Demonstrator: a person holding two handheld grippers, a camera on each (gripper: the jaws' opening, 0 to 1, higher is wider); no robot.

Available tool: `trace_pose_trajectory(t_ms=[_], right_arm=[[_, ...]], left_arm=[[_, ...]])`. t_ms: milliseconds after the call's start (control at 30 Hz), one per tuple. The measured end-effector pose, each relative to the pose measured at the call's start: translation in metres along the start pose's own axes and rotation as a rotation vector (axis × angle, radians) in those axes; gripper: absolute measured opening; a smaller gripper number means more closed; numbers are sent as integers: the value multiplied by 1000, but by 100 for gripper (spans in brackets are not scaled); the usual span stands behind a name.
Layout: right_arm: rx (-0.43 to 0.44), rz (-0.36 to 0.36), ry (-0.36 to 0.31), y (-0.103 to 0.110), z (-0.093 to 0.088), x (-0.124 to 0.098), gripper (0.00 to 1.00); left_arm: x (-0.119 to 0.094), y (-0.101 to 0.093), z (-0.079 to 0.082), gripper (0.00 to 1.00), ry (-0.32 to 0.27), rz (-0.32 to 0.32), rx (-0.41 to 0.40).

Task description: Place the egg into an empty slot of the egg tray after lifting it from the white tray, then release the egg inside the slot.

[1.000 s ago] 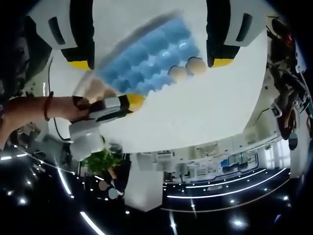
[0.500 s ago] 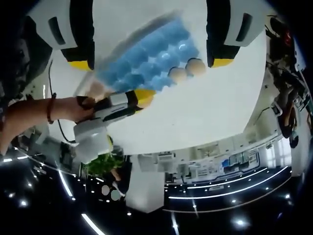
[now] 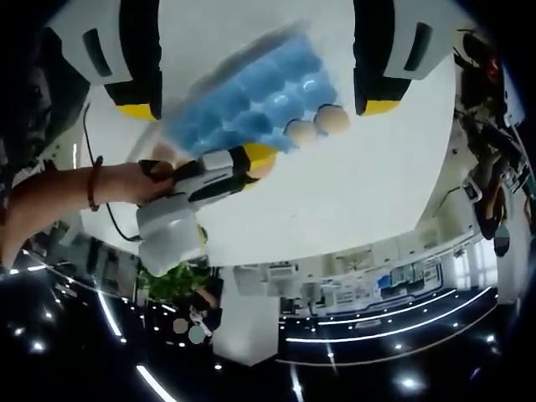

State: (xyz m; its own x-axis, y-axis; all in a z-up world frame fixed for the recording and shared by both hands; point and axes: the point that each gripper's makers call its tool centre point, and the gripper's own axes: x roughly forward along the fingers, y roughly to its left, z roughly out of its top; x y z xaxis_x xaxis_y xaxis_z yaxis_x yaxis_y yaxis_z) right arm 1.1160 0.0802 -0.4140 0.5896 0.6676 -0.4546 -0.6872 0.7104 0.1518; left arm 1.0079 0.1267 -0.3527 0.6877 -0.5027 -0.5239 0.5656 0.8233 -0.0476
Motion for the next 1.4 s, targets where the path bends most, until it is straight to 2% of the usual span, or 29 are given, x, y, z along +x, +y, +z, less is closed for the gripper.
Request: trace_pose_trajectory(t_ms=[500,967,1400], right_arm=[[3,-5,4,3,-3,10,30],[15,1,18,3,-8,12,26],[21,8,21,3,-9,13,28]], left_arm=[[-1,2,-4,97,2,3,-13],[-4,4,-3,97,-11,9,-23],[-4,2,-1,97,-11,6,-18]])
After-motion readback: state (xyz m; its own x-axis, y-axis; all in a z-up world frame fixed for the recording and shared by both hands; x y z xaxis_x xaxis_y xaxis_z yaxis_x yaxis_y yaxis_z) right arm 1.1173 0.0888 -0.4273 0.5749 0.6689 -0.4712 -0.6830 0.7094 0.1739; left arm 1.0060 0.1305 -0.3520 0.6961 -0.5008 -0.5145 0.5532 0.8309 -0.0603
